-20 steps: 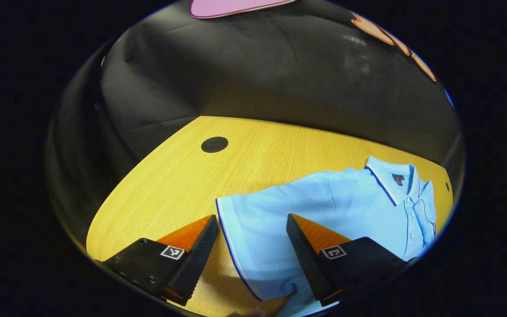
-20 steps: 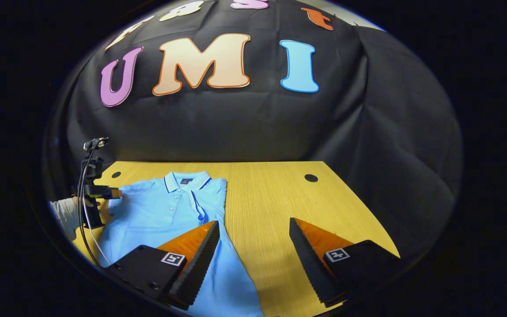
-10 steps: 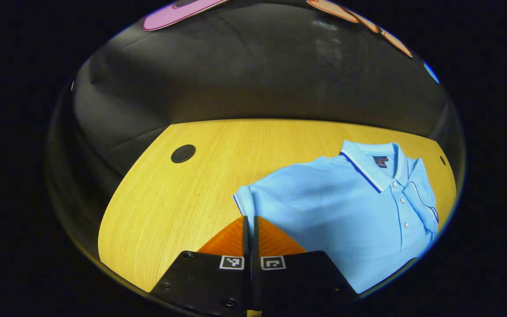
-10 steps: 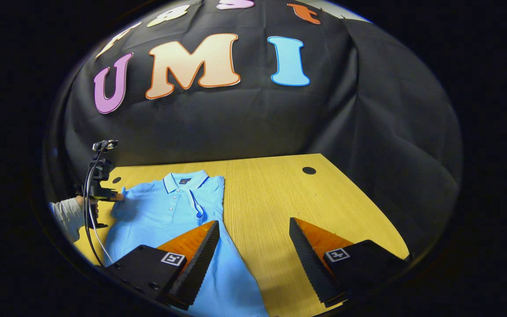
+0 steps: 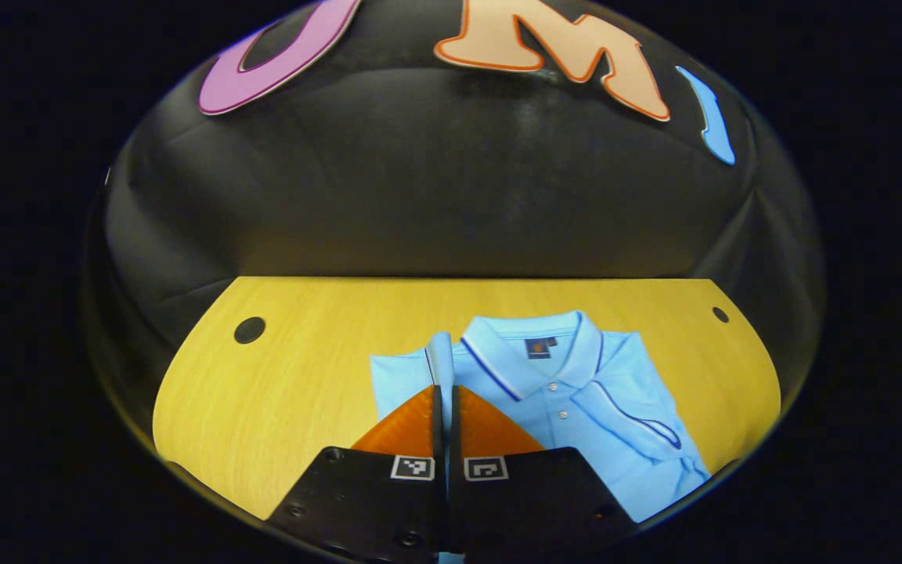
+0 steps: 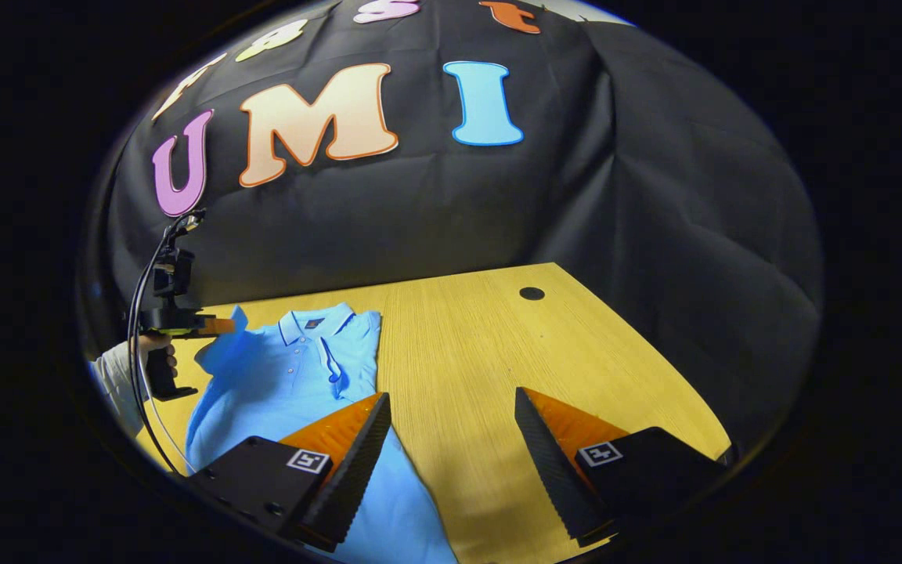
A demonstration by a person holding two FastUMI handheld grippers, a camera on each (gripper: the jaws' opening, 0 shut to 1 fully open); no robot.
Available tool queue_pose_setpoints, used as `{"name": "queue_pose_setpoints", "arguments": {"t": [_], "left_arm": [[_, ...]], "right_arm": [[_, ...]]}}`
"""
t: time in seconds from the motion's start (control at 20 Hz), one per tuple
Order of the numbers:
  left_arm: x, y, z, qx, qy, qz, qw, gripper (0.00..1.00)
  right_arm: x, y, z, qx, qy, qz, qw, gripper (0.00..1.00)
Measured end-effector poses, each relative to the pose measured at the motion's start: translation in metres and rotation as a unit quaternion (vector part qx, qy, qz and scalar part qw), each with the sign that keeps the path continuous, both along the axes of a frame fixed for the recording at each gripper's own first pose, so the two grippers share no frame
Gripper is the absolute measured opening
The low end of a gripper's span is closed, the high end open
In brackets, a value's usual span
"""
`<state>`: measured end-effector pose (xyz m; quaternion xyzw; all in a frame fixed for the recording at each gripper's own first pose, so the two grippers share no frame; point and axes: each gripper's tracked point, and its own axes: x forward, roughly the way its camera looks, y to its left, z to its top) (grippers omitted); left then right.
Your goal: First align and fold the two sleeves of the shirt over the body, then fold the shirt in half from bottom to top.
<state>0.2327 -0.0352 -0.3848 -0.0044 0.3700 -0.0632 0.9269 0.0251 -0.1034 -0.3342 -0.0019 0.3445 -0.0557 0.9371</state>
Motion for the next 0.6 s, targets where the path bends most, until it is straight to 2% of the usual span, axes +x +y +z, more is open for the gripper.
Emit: {"name": "queue_pose_setpoints", "arguments": {"t": [0.3, 0.35, 0.45, 0.5, 0.55, 0.6], "left_arm": [[-0.013, -0.055, -0.018, -0.01, 0.03, -0.039, 0.999, 0.0], [-0.015, -0.062, -0.023, -0.014, 0.035, -0.045, 0.998, 0.0], [-0.022, -0.078, -0.032, -0.038, 0.052, -0.054, 0.996, 0.0], [-0.02, -0.081, -0.036, -0.048, 0.052, -0.049, 0.996, 0.03], [-0.021, -0.082, -0.027, -0.056, 0.046, -0.04, 0.997, 0.07], [-0.018, -0.077, -0.022, -0.055, 0.034, -0.027, 0.998, 0.38]], "right_arm": [[0.0, -0.018, -0.004, 0.007, 0.005, -0.002, 1.0, 0.99], [0.0, -0.019, -0.007, 0.01, 0.006, 0.001, 1.0, 0.96], [0.0, -0.025, -0.011, 0.009, 0.014, 0.009, 1.0, 0.99], [0.001, -0.028, -0.01, 0.009, 0.015, 0.012, 1.0, 0.96], [0.003, -0.031, -0.007, 0.01, 0.013, 0.015, 1.0, 0.96], [0.006, -0.032, -0.004, 0.011, 0.008, 0.018, 1.0, 0.96]]}}
